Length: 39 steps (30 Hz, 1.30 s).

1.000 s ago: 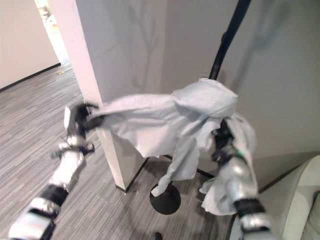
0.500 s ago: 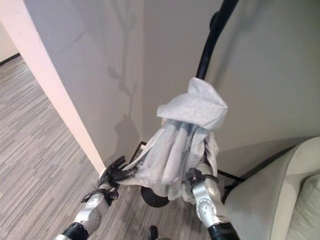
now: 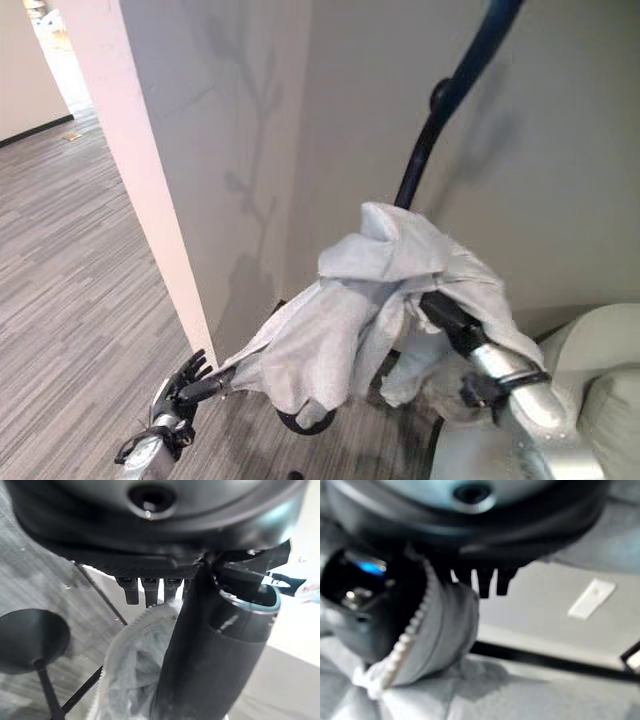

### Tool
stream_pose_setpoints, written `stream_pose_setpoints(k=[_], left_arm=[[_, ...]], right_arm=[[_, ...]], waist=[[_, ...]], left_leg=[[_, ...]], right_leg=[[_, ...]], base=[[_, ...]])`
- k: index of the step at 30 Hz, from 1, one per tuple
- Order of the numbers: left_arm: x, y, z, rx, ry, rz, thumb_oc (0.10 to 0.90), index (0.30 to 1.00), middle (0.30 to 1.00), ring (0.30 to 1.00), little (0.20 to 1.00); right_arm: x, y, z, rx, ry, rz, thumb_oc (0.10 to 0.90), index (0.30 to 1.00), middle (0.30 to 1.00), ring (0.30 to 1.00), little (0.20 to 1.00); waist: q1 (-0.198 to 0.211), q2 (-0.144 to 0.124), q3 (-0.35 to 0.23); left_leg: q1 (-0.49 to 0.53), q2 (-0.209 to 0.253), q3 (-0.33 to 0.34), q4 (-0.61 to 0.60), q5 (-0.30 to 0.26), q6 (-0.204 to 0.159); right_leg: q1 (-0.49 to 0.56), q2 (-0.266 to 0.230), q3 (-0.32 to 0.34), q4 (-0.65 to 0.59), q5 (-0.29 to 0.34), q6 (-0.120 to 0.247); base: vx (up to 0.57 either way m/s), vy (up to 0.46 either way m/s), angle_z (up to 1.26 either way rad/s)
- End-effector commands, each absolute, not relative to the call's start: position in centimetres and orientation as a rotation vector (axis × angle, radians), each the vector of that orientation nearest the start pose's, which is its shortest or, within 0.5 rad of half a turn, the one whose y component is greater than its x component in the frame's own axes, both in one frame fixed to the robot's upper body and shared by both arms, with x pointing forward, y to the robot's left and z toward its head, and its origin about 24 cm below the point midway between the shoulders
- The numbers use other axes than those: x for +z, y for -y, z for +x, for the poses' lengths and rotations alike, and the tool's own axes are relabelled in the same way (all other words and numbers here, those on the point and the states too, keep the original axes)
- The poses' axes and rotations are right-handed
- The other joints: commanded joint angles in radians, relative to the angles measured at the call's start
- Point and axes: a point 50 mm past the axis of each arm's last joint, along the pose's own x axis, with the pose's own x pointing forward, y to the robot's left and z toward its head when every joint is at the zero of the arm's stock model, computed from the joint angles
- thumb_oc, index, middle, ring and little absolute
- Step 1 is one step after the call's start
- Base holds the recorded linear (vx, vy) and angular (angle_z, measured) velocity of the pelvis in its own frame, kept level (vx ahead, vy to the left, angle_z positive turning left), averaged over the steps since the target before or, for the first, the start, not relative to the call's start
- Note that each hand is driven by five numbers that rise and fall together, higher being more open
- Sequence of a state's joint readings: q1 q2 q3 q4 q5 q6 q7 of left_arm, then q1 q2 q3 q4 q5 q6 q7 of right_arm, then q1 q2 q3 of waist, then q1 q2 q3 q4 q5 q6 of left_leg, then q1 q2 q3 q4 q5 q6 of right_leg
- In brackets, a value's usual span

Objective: Hang the clothes on the sofa on the clothes rack.

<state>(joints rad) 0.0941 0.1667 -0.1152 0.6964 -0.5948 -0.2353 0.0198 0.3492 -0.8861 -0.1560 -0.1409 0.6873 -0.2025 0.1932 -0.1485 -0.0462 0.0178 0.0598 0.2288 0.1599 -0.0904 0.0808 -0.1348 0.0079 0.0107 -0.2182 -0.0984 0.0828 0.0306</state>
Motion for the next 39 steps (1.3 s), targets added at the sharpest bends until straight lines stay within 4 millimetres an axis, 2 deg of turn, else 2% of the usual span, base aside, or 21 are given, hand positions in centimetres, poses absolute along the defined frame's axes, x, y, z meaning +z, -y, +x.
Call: stream_pose_setpoints(k=[1, 3, 6, 7, 8, 10, 12, 16, 18, 20, 21, 22, 23, 24, 25, 26, 27, 31, 35, 37, 39], left_arm=[[-8.4, -24.4, 18.5, 0.358, -0.407, -0.262, 0.800, 0.900, 0.900, 0.900, 0.900], [-8.8, -24.9, 17.8, 0.376, -0.434, -0.241, 0.800, 0.900, 0.900, 0.900, 0.900], [-10.0, -25.6, 16.3, 0.397, -0.505, -0.208, 0.800, 0.900, 0.900, 0.900, 0.900], [-11.2, -25.9, 14.6, 0.440, -0.578, -0.222, 0.800, 0.900, 0.900, 0.900, 0.900], [-11.2, -25.9, 14.6, 0.440, -0.578, -0.221, 0.800, 0.900, 0.900, 0.900, 0.900], [-12.5, -26.2, 12.4, 0.497, -0.667, -0.242, 0.800, 0.900, 0.900, 0.900, 0.900], [-14.1, -26.1, 9.2, 0.558, -0.797, -0.258, 0.800, 0.900, 0.900, 0.900, 0.900], [-14.8, -26.2, 7.5, 0.625, -0.864, -0.286, 0.800, 0.900, 0.900, 0.900, 0.900], [-14.8, -26.2, 7.6, 0.636, -0.862, -0.301, 0.800, 0.900, 0.900, 0.900, 0.900], [-14.8, -26.0, 7.8, 0.627, -0.857, -0.302, 0.800, 0.900, 0.900, 0.900, 0.900], [-14.8, -25.9, 8.0, 0.619, -0.852, -0.298, 0.800, 0.900, 0.900, 0.900, 0.900], [-14.8, -25.9, 8.0, 0.619, -0.852, -0.298, 0.800, 0.900, 0.900, 0.900, 0.900], [-14.8, -25.7, 8.2, 0.616, -0.855, -0.289, 0.800, 0.900, 0.900, 0.900, 0.900], [-14.8, -25.7, 8.2, 0.616, -0.855, -0.289, 0.800, 0.900, 0.900, 0.900, 0.900], [-15.0, -25.3, 8.2, 0.620, -0.871, -0.284, 0.800, 0.900, 0.900, 0.900, 0.900], [-15.2, -25.1, 8.0, 0.623, -0.881, -0.291, 0.800, 0.900, 0.900, 0.900, 0.900], [-15.2, -25.1, 8.0, 0.622, -0.881, -0.291, 0.800, 0.900, 0.900, 0.900, 0.900], [-15.5, -24.2, 7.6, 0.598, -0.908, -0.272, 0.800, 0.900, 0.900, 0.900, 0.900], [-15.4, -24.1, 8.0, 0.590, -0.906, -0.257, 0.800, 0.900, 0.900, 0.900, 0.900], [-15.4, -23.8, 8.5, 0.575, -0.897, -0.256, 0.800, 0.900, 0.900, 0.900, 0.900], [-15.4, -23.4, 8.9, 0.569, -0.902, -0.267, 0.800, 0.900, 0.900, 0.900, 0.900]], right_arm=[[14.7, 29.0, 20.2, 0.272, 0.270, -0.165, 0.800, 0.900, 0.900, 0.900, 0.900], [14.2, 29.4, 19.9, 0.277, 0.259, -0.089, 0.800, 0.900, 0.900, 0.900, 0.900], [12.6, 30.3, 19.2, 0.214, 0.325, 0.208, 0.800, 0.900, 0.900, 0.900, 0.900], [9.8, 31.2, 18.4, 0.070, 0.365, 0.419, 0.800, 0.900, 0.900, 0.900, 0.900], [9.8, 31.2, 18.3, 0.070, 0.365, 0.421, 0.800, 0.900, 0.900, 0.900, 0.900], [8.0, 31.2, 17.6, -0.016, 0.396, 0.544, 0.800, 0.900, 0.900, 0.900, 0.900], [6.5, 30.7, 16.8, -0.041, 0.394, 0.653, 0.800, 0.900, 0.900, 0.900, 0.900], [5.8, 29.2, 17.2, 0.023, 0.299, 0.644, 0.800, 0.900, 0.900, 0.900, 0.900], [3.7, 28.4, 16.9, 0.014, 0.198, 0.704, 0.800, 0.900, 0.900, 0.900, 0.900], [0.0, 27.4, 15.6, -0.031, 0.046, 0.791, 0.800, 0.900, 0.900, 0.900, 0.900], [-2.7, 26.5, 14.5, -0.071, -0.055, 0.862, 0.800, 0.900, 0.900, 0.900, 0.900], [-2.7, 26.4, 14.5, -0.070, -0.054, 0.862, 0.800, 0.900, 0.900, 0.900, 0.900], [-5.1, 25.3, 13.8, -0.146, -0.098, 0.965, 0.800, 0.900, 0.900, 0.900, 0.900], [-5.1, 25.3, 13.8, -0.146, -0.097, 0.966, 0.800, 0.900, 0.900, 0.900, 0.900], [-7.2, 24.9, 13.1, -0.307, -0.097, 1.083, 0.800, 0.900, 0.900, 0.900, 0.900], [-8.1, 25.1, 12.4, -0.395, -0.087, 1.132, 0.800, 0.900, 0.900, 0.900, 0.900], [-8.1, 25.2, 12.4, -0.395, -0.086, 1.133, 0.800, 0.900, 0.900, 0.900, 0.900], [-10.3, 25.7, 10.1, -0.637, -0.059, 1.218, 0.800, 0.900, 0.900, 0.900, 0.900], [-10.1, 25.9, 10.8, -0.657, -0.051, 1.196, 0.800, 0.900, 0.900, 0.900, 0.900], [-10.8, 25.7, 10.6, -0.693, -0.112, 1.177, 0.800, 0.900, 0.900, 0.900, 0.900], [-12.8, 25.1, 8.6, -0.821, -0.285, 1.128, 0.800, 0.900, 0.900, 0.900, 0.900]], waist=[[0.009, -0.056, -0.025], [0.005, -0.058, -0.025], [-0.002, -0.054, -0.022], [-0.005, -0.049, -0.025], [-0.006, -0.050, -0.025], [-0.007, -0.046, -0.031], [-0.007, -0.043, -0.036], [-0.007, -0.045, -0.038], [-0.005, -0.046, -0.039], [-0.006, -0.048, -0.040], [-0.005, -0.048, -0.041], [-0.005, -0.049, -0.041], [-0.002, -0.044, -0.040], [-0.002, -0.044, -0.040], [0.001, -0.039, -0.042], [-0.001, -0.036, -0.043], [-0.001, -0.036, -0.042], [-0.007, -0.025, -0.052], [-0.007, -0.025, -0.054], [-0.005, -0.026, -0.055], [-0.002, -0.028, -0.054]], left_leg=[[0.030, 0.032, 0.038, 0.022, -0.059, -0.027], [0.028, 0.031, 0.038, 0.025, -0.059, -0.026], [0.027, 0.031, 0.038, 0.030, -0.063, -0.022], [0.026, 0.029, 0.034, 0.030, -0.065, -0.019], [0.024, 0.029, 0.033, 0.031, -0.065, -0.019], [0.025, 0.028, 0.032, 0.030, -0.066, -0.019], [0.028, 0.027, 0.031, 0.030, -0.067, -0.020], [0.033, 0.024, 0.039, 0.033, -0.068, -0.021], [0.035, 0.021, 0.043, 0.035, -0.069, -0.021], [0.035, 0.020, 0.044, 0.035, -0.069, -0.021], [0.034, 0.019, 0.042, 0.035, -0.068, -0.020], [0.034, 0.019, 0.042, 0.036, -0.068, -0.020], [0.035, 0.016, 0.041, 0.033, -0.066, -0.020], [0.036, 0.016, 0.041, 0.033, -0.066, -0.020], [0.033, 0.010, 0.036, 0.030, -0.065, -0.017], [0.032, 0.009, 0.033, 0.029, -0.065, -0.016], [0.032, 0.009, 0.033, 0.030, -0.065, -0.016], [0.031, 0.004, 0.022, 0.023, -0.064, -0.014], [0.028, 0.000, 0.016, 0.021, -0.064, -0.013], [0.027, -0.003, 0.013, 0.020, -0.063, -0.011], [0.028, -0.004, 0.012, 0.018, -0.061, -0.011]], right_leg=[[0.014, -0.044, -0.001, 0.020, -0.090, 0.064], [0.013, -0.044, 0.001, 0.022, -0.089, 0.065], [0.011, -0.044, 0.003, 0.025, -0.089, 0.066], [0.010, -0.044, 0.003, 0.029, -0.091, 0.066], [0.009, -0.045, 0.002, 0.030, -0.092, 0.066], [0.008, -0.045, 0.001, 0.033, -0.093, 0.066], [0.010, -0.044, 0.002, 0.033, -0.095, 0.065], [0.005, -0.046, 0.010, 0.036, -0.089, 0.065], [0.004, -0.049, 0.011, 0.037, -0.086, 0.067], [0.004, -0.050, 0.011, 0.039, -0.085, 0.068], [0.003, -0.052, 0.011, 0.041, -0.085, 0.068], [0.003, -0.052, 0.011, 0.041, -0.085, 0.068], [0.005, -0.057, 0.007, 0.041, -0.083, 0.070], [0.005, -0.057, 0.007, 0.041, -0.083, 0.070], [0.008, -0.061, 0.005, 0.039, -0.083, 0.072], [0.009, -0.063, 0.003, 0.040, -0.083, 0.072], [0.009, -0.063, 0.003, 0.040, -0.083, 0.072], [0.017, -0.068, -0.007, 0.038, -0.084, 0.073], [0.018, -0.070, -0.011, 0.038, -0.084, 0.073], [0.019, -0.072, -0.013, 0.038, -0.083, 0.072], [0.020, -0.072, -0.015, 0.036, -0.082, 0.071]], base=[[-0.05, 0.003, -0.03], [-0.03, 0.004, -0.05], [-0.01, 0.003, -0.02], [0.00, 0.000, 0.00], [0.00, 0.000, 0.00], [0.00, 0.000, 0.00], [-0.01, 0.007, 0.02], [-0.02, 0.016, -0.03], [-0.02, 0.020, -0.03], [0.00, 0.000, 0.00], [-0.02, 0.008, 0.04], [-0.03, 0.030, 0.03], [0.00, 0.000, 0.00], [-0.02, 0.057, -0.06], [0.01, 0.048, -0.10], [0.01, 0.048, -0.05], [0.00, 0.000, 0.00], [0.02, 0.020, 0.10], [0.01, 0.009, 0.07], [0.01, 0.007, 0.05], [0.01, 0.007, 0.08]])
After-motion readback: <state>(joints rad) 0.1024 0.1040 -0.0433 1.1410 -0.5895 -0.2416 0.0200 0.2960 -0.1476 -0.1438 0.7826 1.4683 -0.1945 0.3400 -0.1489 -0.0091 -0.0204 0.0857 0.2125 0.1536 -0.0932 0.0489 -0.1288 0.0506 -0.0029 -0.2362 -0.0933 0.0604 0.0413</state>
